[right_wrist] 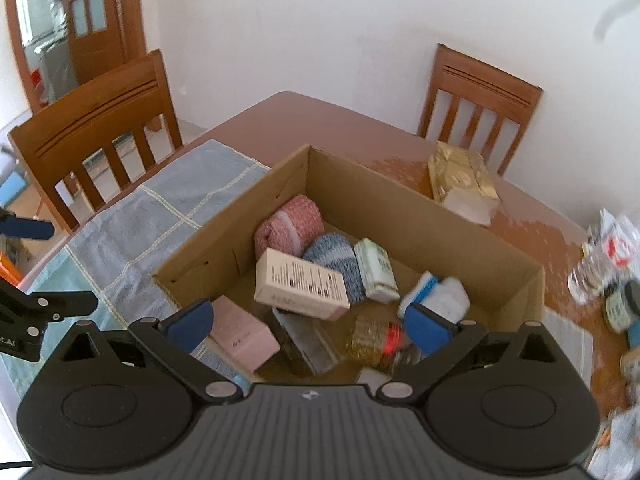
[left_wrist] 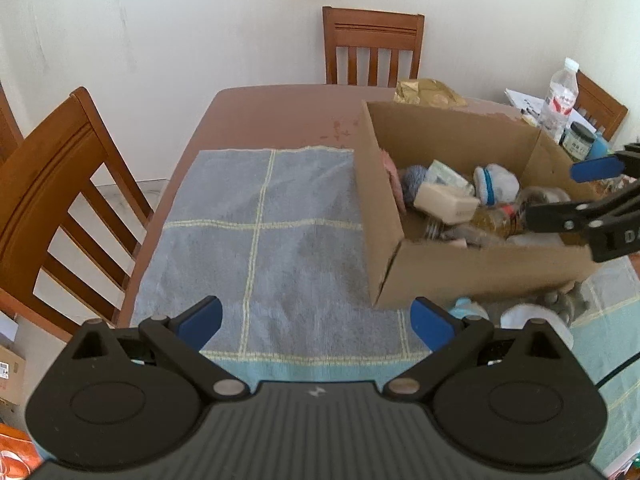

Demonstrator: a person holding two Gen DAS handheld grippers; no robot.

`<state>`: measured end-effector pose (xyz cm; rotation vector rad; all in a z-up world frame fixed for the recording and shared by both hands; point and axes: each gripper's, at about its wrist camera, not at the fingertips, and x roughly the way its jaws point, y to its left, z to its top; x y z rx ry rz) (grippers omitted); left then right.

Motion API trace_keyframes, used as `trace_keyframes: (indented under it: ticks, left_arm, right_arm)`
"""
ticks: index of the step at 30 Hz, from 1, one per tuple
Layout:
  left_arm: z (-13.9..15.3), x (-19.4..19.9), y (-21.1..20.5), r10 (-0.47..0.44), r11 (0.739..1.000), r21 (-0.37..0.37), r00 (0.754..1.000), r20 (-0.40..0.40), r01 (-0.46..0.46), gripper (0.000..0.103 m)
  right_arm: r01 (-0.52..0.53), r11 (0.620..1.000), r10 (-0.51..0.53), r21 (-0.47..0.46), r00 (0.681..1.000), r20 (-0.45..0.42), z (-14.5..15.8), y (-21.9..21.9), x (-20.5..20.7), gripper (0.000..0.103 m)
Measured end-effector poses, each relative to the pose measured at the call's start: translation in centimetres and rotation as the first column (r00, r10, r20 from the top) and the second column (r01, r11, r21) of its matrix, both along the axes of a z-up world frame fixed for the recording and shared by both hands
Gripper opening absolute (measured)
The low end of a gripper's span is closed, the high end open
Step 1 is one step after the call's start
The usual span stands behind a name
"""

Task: Organize objects
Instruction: 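Move the left tool to the white knit hat while the right tool approaches the grey toy dog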

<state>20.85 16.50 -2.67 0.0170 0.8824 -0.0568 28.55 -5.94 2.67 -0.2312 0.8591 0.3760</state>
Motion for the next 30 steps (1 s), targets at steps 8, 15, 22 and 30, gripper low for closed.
trace_keyframes:
  ticks: [8,15,22,30]
  left_arm:
    - [-2.1,-2.2,-0.9,0.017,1.0,0.016,1.0,-0.007,-0.017,0.1]
    - [-3.2,-3.1,-0.6,0.005,1.0,0.01,1.0,-0.009,-0.005,0.1]
    - [-3.6,-3.1,-0.1,-0.015,0.999,-0.032,1.0,-0.024,0.014,0.1]
    - [-3.7,-3.6,1.0,-0.015,0.999,-0.05,1.0,-0.026,0.014,0.1]
  right_arm:
    - [0.126,0.992,-0.125,-0.007,0.991,0.053,-2.1,-2.1,-5.0,0.103]
    - [0.258,0.966,-0.257,-0.032,0.966,0.027,-4.7,-4.3,-8.8,0.103]
    - [0.404,0.915,-0.404,0.006,0.914,-0.05,-7.9,-6.5,-9.5,0.103]
    - [0.448,0.894,-0.446,-0.002,0.89,-0.091,-11.0,-7.4,-6.5,0.103]
